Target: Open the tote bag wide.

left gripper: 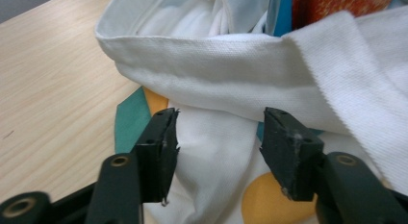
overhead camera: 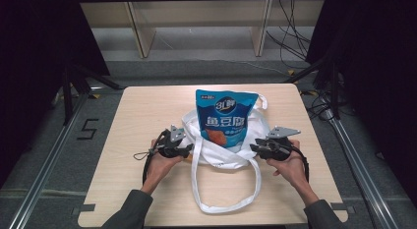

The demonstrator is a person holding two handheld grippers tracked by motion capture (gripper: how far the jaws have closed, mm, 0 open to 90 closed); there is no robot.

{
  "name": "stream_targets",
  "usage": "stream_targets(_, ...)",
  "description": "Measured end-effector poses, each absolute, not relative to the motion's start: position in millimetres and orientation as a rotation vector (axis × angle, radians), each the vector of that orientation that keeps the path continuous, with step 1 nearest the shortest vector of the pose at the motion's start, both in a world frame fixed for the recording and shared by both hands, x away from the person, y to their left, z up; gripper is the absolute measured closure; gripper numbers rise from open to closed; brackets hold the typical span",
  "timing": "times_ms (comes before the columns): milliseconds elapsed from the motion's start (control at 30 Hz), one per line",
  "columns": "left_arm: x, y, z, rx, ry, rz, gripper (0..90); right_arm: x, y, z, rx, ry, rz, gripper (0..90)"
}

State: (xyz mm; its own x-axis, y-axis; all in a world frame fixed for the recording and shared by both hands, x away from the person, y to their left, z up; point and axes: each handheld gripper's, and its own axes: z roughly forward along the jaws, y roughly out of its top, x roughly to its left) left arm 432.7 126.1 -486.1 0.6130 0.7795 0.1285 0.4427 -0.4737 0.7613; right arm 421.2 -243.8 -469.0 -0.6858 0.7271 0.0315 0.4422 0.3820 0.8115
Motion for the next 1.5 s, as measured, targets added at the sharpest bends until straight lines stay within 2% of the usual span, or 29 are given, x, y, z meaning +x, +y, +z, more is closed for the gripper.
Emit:
stream_targets(167,423,137,-478,2.128,0.958,0.598,42.0,412,-251,-462,1.088,2.286,1.243,57.1)
stream_targets(500,414,140,-475,2.069,0.969,0.578,38.2,407,-255,-459,1.071,2.287,1.244,54.4)
stream_targets(567,413,143,-473,2.113,0.96,0.571,37.7,407,-255,-458,1.072,2.302,1.236,53.1)
stream_targets(733,411,146,-472,2.082,0.969,0.54,35.7,409,-255,-459,1.038,2.302,1.224,48.2)
stream_targets(867,409,149,-473,2.053,0.987,0.535,35.3,405,-253,-457,1.075,2.284,1.225,46.8)
stream_targets(1000,406,153,-475,1.977,1.03,0.444,34.2,403,-252,-456,1.061,2.276,1.214,44.8)
stream_targets(1133,401,157,-474,1.935,1.052,0.419,33.8,399,-250,-455,1.061,2.286,1.216,44.1)
stream_targets(1500,385,169,-478,1.965,1.06,0.43,33.1,400,-249,-460,1.007,2.292,1.198,42.1)
